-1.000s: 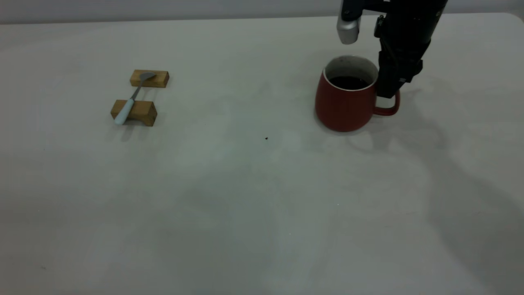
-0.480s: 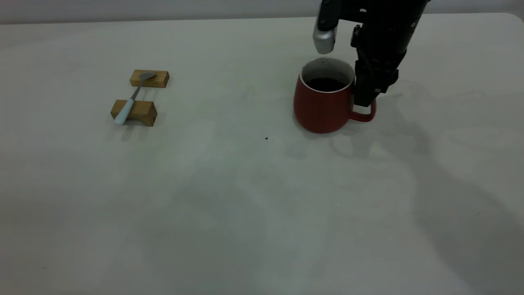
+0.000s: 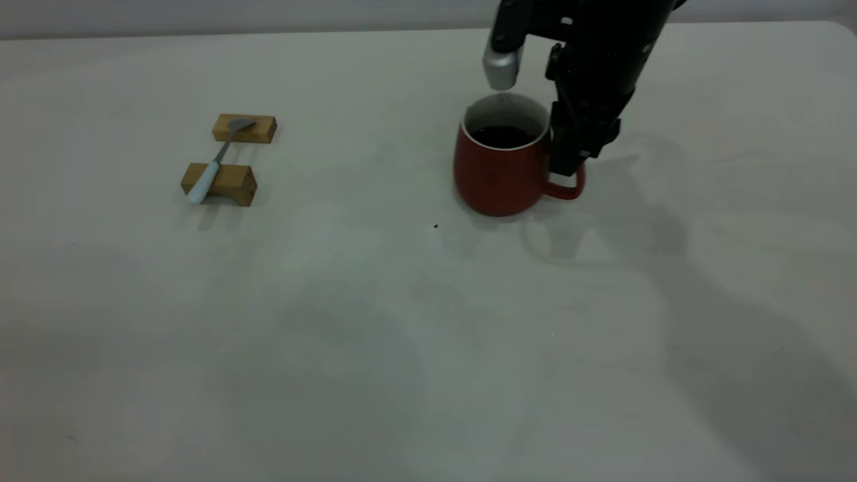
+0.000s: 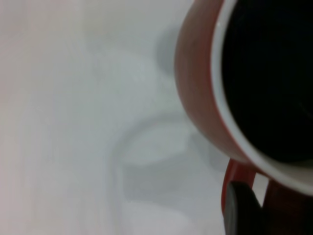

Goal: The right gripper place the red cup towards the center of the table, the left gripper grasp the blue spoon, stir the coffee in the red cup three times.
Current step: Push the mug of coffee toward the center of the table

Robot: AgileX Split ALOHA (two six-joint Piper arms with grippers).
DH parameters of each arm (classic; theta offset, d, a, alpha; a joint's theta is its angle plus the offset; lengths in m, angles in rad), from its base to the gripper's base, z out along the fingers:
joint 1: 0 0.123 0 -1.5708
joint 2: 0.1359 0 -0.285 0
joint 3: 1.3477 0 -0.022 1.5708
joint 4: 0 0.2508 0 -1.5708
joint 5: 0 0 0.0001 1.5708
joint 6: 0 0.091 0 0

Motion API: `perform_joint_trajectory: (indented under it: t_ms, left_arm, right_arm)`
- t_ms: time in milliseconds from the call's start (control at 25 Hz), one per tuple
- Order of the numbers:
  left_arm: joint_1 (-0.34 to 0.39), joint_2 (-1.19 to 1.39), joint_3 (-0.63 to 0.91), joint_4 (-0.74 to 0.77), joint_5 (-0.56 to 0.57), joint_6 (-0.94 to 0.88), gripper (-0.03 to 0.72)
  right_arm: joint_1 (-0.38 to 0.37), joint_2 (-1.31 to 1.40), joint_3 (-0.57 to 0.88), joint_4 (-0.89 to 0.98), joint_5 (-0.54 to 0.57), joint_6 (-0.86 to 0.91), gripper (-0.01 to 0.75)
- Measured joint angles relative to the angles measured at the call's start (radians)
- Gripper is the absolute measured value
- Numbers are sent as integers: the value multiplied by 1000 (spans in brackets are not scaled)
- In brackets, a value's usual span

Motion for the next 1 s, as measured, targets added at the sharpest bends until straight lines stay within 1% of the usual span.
perform_joint_trajectory:
  t_ms: [360,680,840,1000]
  left_arm:
    - [0,0,0,0,0,0,464]
    - [0,0,0,0,0,0,464]
    - [0,0,0,0,0,0,464]
    - [0,0,0,0,0,0,464]
  right_arm:
    - [46,5,0,40,-62,13,302]
    - [60,5,0,99,-107,41,302]
    - [67,5,0,139,-139,42,331]
    - [73,5,0,176,-157,43,382]
